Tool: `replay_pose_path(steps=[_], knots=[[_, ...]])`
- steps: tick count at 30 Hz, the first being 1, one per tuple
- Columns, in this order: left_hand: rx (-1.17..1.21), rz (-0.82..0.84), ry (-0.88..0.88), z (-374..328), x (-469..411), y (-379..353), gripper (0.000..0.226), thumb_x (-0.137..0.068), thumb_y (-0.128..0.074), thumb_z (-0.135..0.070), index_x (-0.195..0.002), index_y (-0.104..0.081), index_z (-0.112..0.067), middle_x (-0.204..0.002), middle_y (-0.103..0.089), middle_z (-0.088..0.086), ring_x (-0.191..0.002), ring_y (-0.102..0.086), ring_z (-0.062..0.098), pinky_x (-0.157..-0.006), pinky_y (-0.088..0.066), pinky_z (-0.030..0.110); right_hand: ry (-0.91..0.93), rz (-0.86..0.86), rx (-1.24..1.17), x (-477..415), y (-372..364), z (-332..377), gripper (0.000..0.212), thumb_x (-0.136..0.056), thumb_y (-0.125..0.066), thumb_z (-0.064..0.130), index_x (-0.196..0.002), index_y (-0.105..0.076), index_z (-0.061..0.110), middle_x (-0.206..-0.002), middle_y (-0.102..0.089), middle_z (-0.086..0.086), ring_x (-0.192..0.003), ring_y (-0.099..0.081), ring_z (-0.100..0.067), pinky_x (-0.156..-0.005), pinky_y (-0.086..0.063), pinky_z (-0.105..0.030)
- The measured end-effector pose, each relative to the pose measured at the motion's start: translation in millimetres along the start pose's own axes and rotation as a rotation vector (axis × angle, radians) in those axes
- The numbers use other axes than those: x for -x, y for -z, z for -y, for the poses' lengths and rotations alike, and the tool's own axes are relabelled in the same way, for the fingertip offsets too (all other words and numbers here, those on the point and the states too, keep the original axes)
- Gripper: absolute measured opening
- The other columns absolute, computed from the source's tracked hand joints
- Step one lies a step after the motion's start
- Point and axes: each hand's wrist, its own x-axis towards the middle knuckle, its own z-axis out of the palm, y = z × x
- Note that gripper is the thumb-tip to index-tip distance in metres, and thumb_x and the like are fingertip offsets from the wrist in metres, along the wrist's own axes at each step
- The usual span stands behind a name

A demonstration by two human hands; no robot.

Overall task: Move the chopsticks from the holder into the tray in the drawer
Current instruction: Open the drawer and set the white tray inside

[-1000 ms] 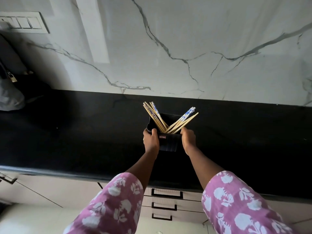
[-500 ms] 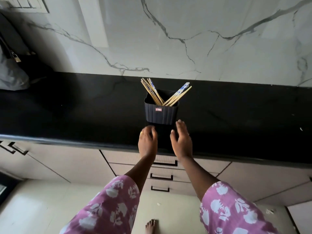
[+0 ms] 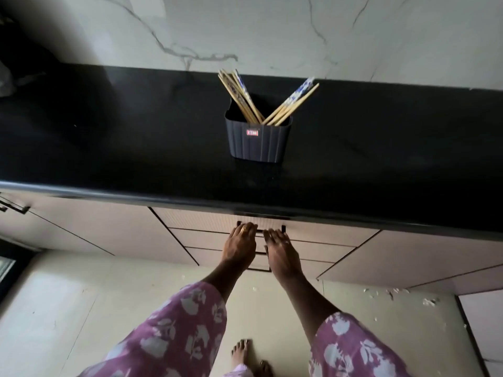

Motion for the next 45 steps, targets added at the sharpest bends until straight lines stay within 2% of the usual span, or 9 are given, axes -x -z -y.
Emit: replay_pose_path(steps=[4,12,28,31,34,36,39,42,45], knots=[[0.004,0.113,0.018,11,-24,-17,0.044,-0.099,-0.036,-0.019,-0.143,-0.034,-0.01,-0.148,-0.039,0.008,-0.137,-0.033,0.02,-0.113,-0.02,0.029,-0.037,0.152,-0.002,-30,-22,-2,0.044,-0.1,-0.032,0.008,-0.143,-0.029,0.002,-0.149,-0.037,-0.017,-0.14,-0.031,-0.029,-0.119,-0.02,-0.036],[0.005,0.023,0.039,11,-26,-35,0.03,-0.1,-0.037,-0.021,-0.122,-0.051,-0.008,-0.127,-0.053,0.01,-0.122,-0.042,0.025,-0.103,-0.028,0.029,-0.303,0.099,-0.11,-41,-39,13,0.032,-0.096,-0.038,0.006,-0.124,-0.053,0.008,-0.125,-0.059,-0.012,-0.12,-0.052,-0.026,-0.092,-0.048,-0.032],[0.046,0.009,0.055,0,69,-43,0.031,-0.095,-0.031,-0.006,-0.117,-0.052,-0.007,-0.121,-0.054,0.01,-0.12,-0.043,0.026,-0.11,-0.024,0.03,-0.292,0.151,-0.115,51,-37,40,0.029,-0.096,-0.038,0.007,-0.119,-0.055,0.008,-0.12,-0.061,-0.009,-0.121,-0.051,-0.022,-0.089,-0.049,-0.034],[0.11,-0.052,-0.035,-3,112,-28,0.033,-0.09,-0.039,-0.001,-0.119,-0.055,-0.002,-0.121,-0.054,0.015,-0.116,-0.048,0.033,-0.099,-0.039,0.034,-0.242,0.051,-0.116,91,-10,54,0.012,-0.081,-0.064,0.007,-0.092,-0.068,0.005,-0.089,-0.072,-0.012,-0.088,-0.069,-0.023,-0.064,-0.055,-0.027],[0.13,-0.2,-0.051,-4,128,-12,0.035,-0.088,-0.043,-0.011,-0.115,-0.061,-0.001,-0.115,-0.061,0.019,-0.106,-0.059,0.038,-0.089,-0.051,0.039,-0.103,-0.096,-0.029,108,6,59,0.022,-0.055,-0.087,0.017,-0.056,-0.066,0.013,-0.045,-0.062,-0.001,-0.038,-0.06,-0.016,-0.034,-0.042,-0.017],[0.108,-0.314,-0.021,-12,150,4,0.035,-0.088,-0.045,-0.017,-0.114,-0.062,-0.002,-0.114,-0.062,0.019,-0.104,-0.06,0.04,-0.089,-0.049,0.044,-0.02,-0.222,-0.023,133,23,67,0.023,-0.06,-0.085,0.016,-0.054,-0.063,0.014,-0.044,-0.059,-0.002,-0.041,-0.059,-0.019,-0.04,-0.045,-0.02],[0.093,-0.231,0.113,-26,165,25,0.044,-0.097,-0.039,-0.027,-0.136,-0.043,-0.009,-0.14,-0.043,0.013,-0.13,-0.037,0.033,-0.111,-0.025,0.042,0.044,-0.335,0.026,151,43,77,0.016,-0.074,-0.073,0.014,-0.062,-0.062,0.013,-0.055,-0.059,-0.004,-0.055,-0.06,-0.022,-0.057,-0.052,-0.027],[-0.096,-0.08,0.137,-25,181,27,0.047,-0.1,-0.026,-0.037,-0.142,-0.034,-0.017,-0.147,-0.033,0.004,-0.139,-0.022,0.023,-0.115,-0.01,0.039,-0.015,-0.263,0.068,166,55,82,0.013,-0.077,-0.071,0.023,-0.082,-0.069,0.012,-0.078,-0.068,-0.004,-0.079,-0.068,-0.022,-0.075,-0.056,-0.028],[-0.175,0.037,0.11,-27,207,26,0.047,-0.101,-0.021,-0.036,-0.141,-0.037,-0.018,-0.146,-0.037,0.005,-0.136,-0.028,0.025,-0.116,-0.009,0.045,-0.032,-0.165,0.109,188,51,78,0.039,-0.079,-0.073,0.024,-0.112,-0.067,0.005,-0.112,-0.071,-0.011,-0.11,-0.065,-0.025,-0.095,-0.052,-0.034]])
